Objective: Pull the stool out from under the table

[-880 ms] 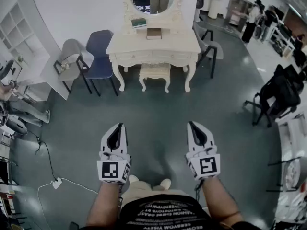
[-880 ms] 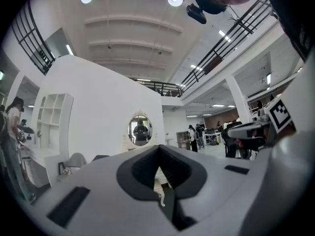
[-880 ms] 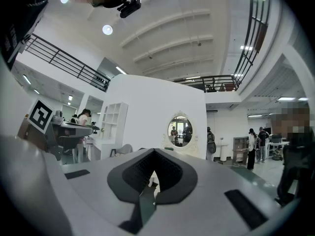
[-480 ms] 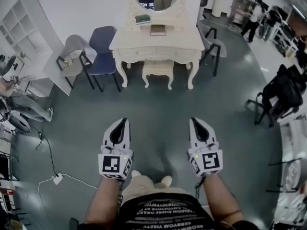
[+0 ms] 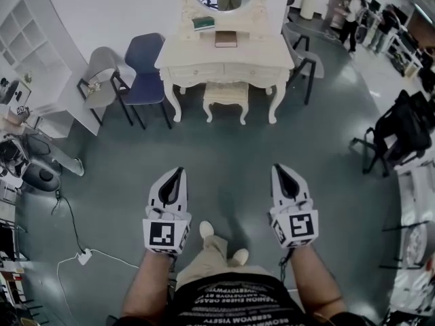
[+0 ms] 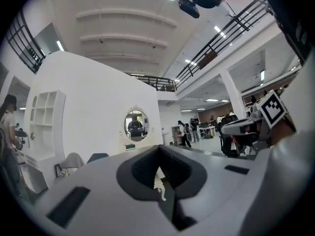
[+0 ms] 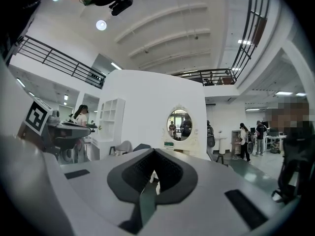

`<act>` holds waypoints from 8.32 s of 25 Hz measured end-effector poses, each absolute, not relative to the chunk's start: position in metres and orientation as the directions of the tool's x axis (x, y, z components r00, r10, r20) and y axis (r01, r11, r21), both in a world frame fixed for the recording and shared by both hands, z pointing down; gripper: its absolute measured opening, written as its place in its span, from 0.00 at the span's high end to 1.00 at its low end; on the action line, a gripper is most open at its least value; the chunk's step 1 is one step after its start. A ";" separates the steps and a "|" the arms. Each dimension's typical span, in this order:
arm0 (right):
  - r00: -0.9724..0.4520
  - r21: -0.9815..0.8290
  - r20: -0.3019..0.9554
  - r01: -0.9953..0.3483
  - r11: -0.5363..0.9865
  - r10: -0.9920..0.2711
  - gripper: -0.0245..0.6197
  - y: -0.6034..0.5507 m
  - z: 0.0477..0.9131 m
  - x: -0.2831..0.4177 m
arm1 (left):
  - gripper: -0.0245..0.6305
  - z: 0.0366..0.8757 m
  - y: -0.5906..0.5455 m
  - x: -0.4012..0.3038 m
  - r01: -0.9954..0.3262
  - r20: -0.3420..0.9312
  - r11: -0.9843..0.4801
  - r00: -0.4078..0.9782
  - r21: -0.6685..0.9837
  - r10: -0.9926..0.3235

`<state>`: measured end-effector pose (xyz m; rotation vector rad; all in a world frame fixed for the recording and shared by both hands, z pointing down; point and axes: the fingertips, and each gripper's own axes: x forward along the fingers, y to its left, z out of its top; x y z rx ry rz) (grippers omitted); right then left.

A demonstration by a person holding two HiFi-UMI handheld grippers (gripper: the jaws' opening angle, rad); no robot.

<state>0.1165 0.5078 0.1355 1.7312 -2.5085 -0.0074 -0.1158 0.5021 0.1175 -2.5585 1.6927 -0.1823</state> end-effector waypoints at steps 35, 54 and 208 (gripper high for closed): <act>-0.302 0.097 0.144 -0.943 0.317 -0.942 0.96 0.334 0.142 0.015 | 0.96 0.136 0.295 -0.210 -0.879 0.020 -0.476 0.475 -0.024 -0.880; -0.310 0.075 0.140 -0.944 0.322 -0.940 0.96 0.242 0.147 0.055 | 0.96 0.140 0.206 -0.184 -0.879 0.045 -0.474 0.472 -0.057 -0.880; -0.370 -0.376 0.775 -0.921 0.097 -0.513 0.50 -0.337 0.872 0.195 | 0.56 0.862 -0.388 -0.112 -0.897 0.741 -0.320 0.435 0.306 -0.511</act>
